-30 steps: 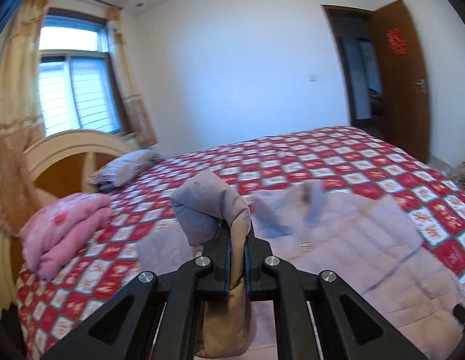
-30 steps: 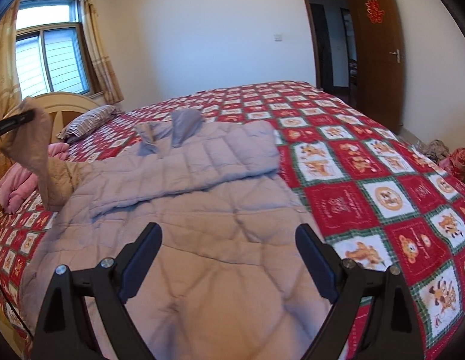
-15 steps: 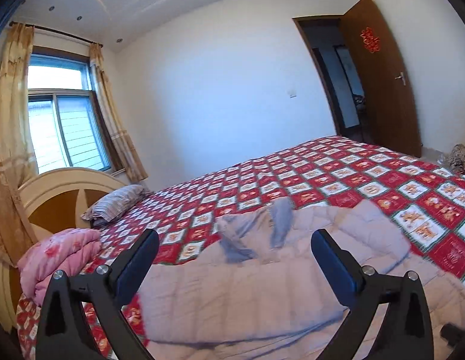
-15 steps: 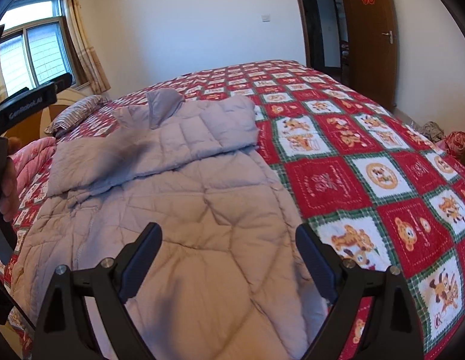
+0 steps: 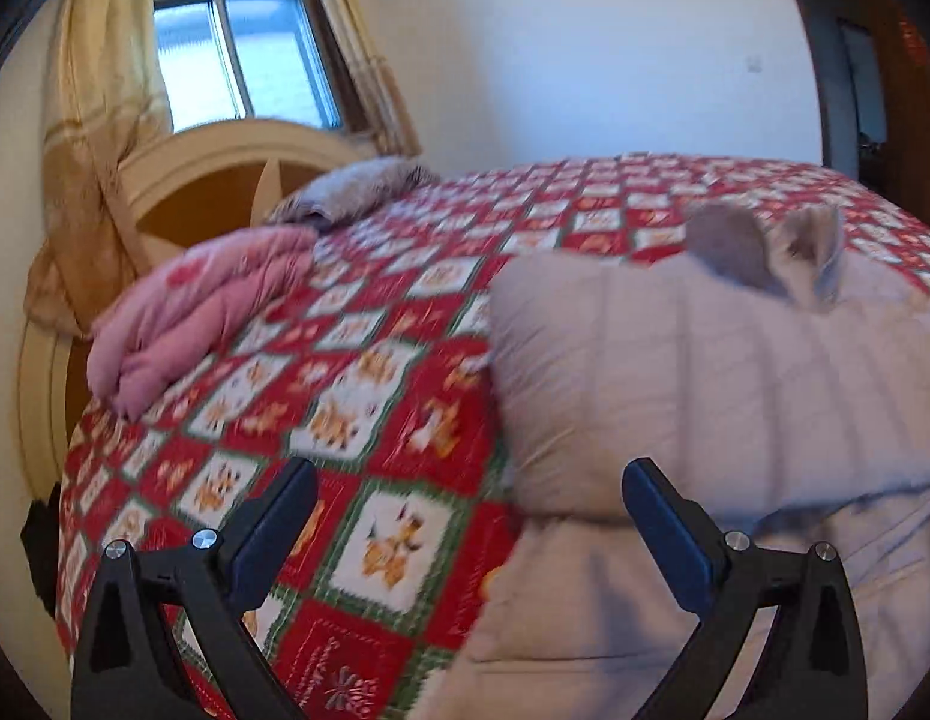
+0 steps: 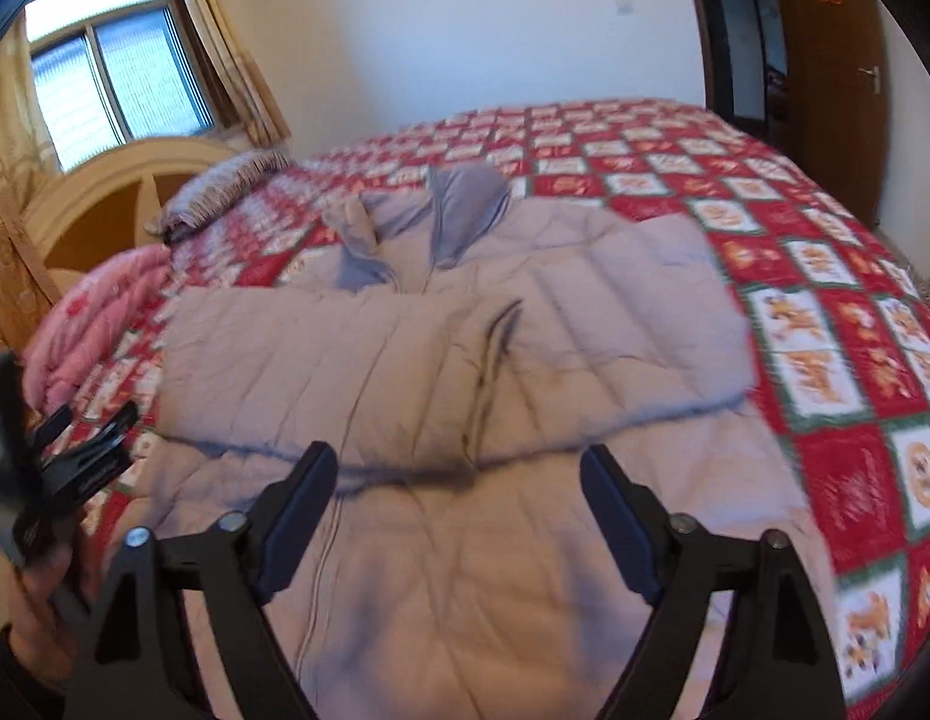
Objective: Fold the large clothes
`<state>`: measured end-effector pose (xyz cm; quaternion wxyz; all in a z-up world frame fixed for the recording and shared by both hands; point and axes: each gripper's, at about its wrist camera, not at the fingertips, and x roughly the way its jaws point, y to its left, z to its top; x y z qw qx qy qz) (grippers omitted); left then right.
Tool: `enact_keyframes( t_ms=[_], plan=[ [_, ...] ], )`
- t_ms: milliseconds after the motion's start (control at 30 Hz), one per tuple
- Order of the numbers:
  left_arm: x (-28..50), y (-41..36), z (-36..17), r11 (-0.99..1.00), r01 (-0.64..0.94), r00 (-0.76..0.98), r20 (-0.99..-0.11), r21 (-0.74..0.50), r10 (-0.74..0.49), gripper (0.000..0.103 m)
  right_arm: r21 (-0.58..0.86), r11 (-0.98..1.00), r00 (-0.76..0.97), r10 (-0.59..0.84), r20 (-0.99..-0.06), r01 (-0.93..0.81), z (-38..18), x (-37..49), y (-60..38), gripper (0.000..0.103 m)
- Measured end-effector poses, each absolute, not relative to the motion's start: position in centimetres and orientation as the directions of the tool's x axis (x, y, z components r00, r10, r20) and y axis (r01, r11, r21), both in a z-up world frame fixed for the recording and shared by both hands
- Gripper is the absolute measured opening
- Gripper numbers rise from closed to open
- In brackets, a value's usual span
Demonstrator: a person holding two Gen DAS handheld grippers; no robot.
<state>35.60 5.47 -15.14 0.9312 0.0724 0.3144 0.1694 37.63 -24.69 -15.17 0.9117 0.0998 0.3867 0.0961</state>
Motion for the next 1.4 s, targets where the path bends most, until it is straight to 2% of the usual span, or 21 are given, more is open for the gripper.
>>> enact_keyframes(
  t_ms=[67, 133, 167, 200, 233, 300, 500, 633, 667, 700, 733, 833, 933, 1033, 1100, 1267, 1400],
  plan=[
    [35.9, 6.1, -16.1, 0.936, -0.270, 0.726, -0.590, 0.227, 0.353, 0.102, 0.269, 0.959, 0.644, 0.263, -0.718, -0.092, -16.3, 39.5, -24.0, 0.079],
    [36.1, 6.6, -16.8, 0.937, -0.275, 0.710, -0.612, 0.213, 0.348, 0.102, 0.293, 0.952, 0.603, 0.285, -0.745, -0.089, -17.5, 40.6, -23.6, 0.061],
    [36.3, 6.6, -17.0, 0.939, -0.274, 0.708, -0.617, 0.208, 0.343, 0.101, 0.301, 0.949, 0.588, 0.299, -0.752, -0.097, -17.9, 40.9, -23.4, 0.035],
    [36.3, 6.8, -17.2, 0.941, -0.273, 0.707, -0.621, 0.201, 0.338, 0.101, 0.293, 0.950, 0.592, 0.297, -0.749, -0.106, -18.0, 40.7, -23.3, 0.021],
    [36.1, 7.1, -17.3, 0.941, -0.272, 0.706, -0.623, 0.199, 0.336, 0.101, 0.282, 0.953, 0.606, 0.292, -0.740, -0.114, -17.7, 40.3, -23.4, 0.021],
    [36.1, 7.1, -17.5, 0.943, -0.269, 0.705, -0.627, 0.197, 0.332, 0.101, 0.269, 0.955, 0.630, 0.288, -0.722, -0.127, -17.2, 39.3, -23.8, 0.012],
    [35.8, 6.9, -17.4, 0.947, -0.262, 0.696, -0.643, 0.185, 0.318, 0.101, 0.189, 0.980, 0.702, 0.173, -0.691, -0.056, -16.3, 37.6, -26.4, 0.010],
    [35.9, 6.6, -15.8, 0.959, -0.238, 0.707, -0.651, 0.152, 0.278, 0.101, 0.170, 0.985, 0.673, 0.149, -0.725, -0.035, -17.4, 37.8, -27.7, 0.014],
    [35.9, 6.5, -15.2, 0.961, -0.236, 0.714, -0.645, 0.143, 0.272, 0.101, 0.154, 0.988, 0.680, 0.127, -0.722, -0.020, -17.3, 37.5, -28.0, 0.030],
    [36.2, 6.4, -13.7, 0.965, -0.230, 0.733, -0.629, 0.130, 0.259, 0.101, 0.139, 0.990, 0.693, 0.096, -0.715, 0.006, -17.2, 37.2, -28.4, 0.058],
    [36.4, 6.2, -13.0, 0.966, -0.227, 0.743, -0.620, 0.123, 0.254, 0.101, 0.148, 0.988, 0.714, 0.077, -0.696, 0.038, -16.7, 36.7, -29.0, 0.065],
    [38.7, 5.7, -9.7, 0.974, -0.213, 0.779, -0.587, 0.080, 0.219, 0.101, 0.180, 0.977, 0.783, 0.024, -0.621, 0.113, -14.2, 35.6, -30.5, 0.066],
    [41.6, 5.2, -8.7, 0.976, -0.213, 0.791, -0.577, 0.049, 0.202, 0.101, 0.214, 0.975, 0.808, 0.076, -0.584, 0.063, -12.3, 36.3, -29.3, 0.060],
    [45.1, 4.9, -10.1, 0.969, -0.241, 0.773, -0.595, 0.044, 0.219, 0.101, 0.255, 0.966, 0.779, 0.183, -0.600, -0.030, -12.1, 38.6, -26.3, 0.058],
    [47.7, 5.0, -12.3, 0.958, -0.278, 0.724, -0.641, 0.066, 0.254, 0.101, 0.269, 0.962, 0.760, 0.212, -0.614, -0.050, -12.8, 40.3, -24.8, 0.058],
    [50.3, 4.7, -17.1, 0.958, -0.277, 0.651, -0.718, 0.078, 0.247, 0.101, 0.238, 0.970, 0.706, 0.203, -0.678, -0.050, -16.6, 43.8, -22.6, 0.054],
    [50.6, 4.0, -20.1, 0.964, -0.248, 0.635, -0.734, 0.102, 0.241, 0.102, 0.239, 0.971, 0.687, 0.190, -0.702, -0.025, -19.3, 44.2, -23.8, 0.050]
  ],
)
